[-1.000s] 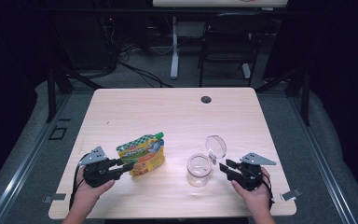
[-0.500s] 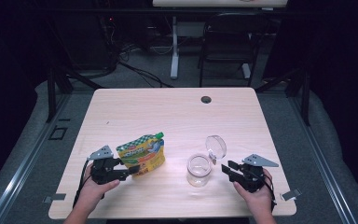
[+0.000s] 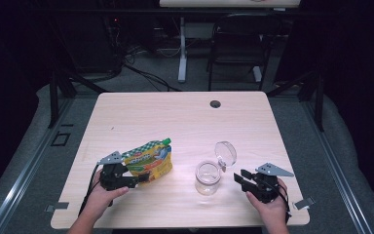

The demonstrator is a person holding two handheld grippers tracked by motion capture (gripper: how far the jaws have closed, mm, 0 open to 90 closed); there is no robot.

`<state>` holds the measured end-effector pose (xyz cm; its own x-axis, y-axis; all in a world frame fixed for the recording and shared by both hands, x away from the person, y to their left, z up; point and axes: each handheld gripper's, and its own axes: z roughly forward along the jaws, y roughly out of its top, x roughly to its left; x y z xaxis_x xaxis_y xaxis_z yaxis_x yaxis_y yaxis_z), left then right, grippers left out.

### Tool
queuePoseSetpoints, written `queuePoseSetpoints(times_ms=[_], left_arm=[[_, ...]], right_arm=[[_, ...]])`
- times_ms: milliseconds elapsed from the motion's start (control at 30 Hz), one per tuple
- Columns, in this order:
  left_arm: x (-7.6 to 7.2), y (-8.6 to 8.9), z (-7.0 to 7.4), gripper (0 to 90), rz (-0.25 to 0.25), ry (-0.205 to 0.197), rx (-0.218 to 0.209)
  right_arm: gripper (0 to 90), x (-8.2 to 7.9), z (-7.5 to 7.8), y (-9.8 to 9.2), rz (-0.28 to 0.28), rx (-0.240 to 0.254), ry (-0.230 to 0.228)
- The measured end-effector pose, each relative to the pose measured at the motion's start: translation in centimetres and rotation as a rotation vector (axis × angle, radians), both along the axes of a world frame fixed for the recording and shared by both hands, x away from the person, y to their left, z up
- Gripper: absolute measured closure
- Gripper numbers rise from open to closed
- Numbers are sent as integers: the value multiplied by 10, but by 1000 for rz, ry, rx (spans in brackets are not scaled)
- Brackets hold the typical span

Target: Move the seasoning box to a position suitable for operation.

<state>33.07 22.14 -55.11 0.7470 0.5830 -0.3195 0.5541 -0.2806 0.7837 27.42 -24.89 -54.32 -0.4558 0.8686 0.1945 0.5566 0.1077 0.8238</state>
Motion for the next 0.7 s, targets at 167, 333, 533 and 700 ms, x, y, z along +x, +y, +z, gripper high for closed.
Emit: queuePoseSetpoints(times_ms=[167, 333, 533, 700], left_arm=[[2, -2, -2, 387, 3, -13, 15], [5, -6, -4, 376, -3, -18, 17], [8, -9, -7, 368, -3, -16, 17], [11, -10, -9, 357, -8, -19, 11]], right_arm=[[623, -2, 0, -2, -5, 0, -1], [622, -4, 1, -4, -10, -6, -1], [621, -6, 0, -5, -15, -1, -5], [620, -7, 1, -6, -19, -6, -2]])
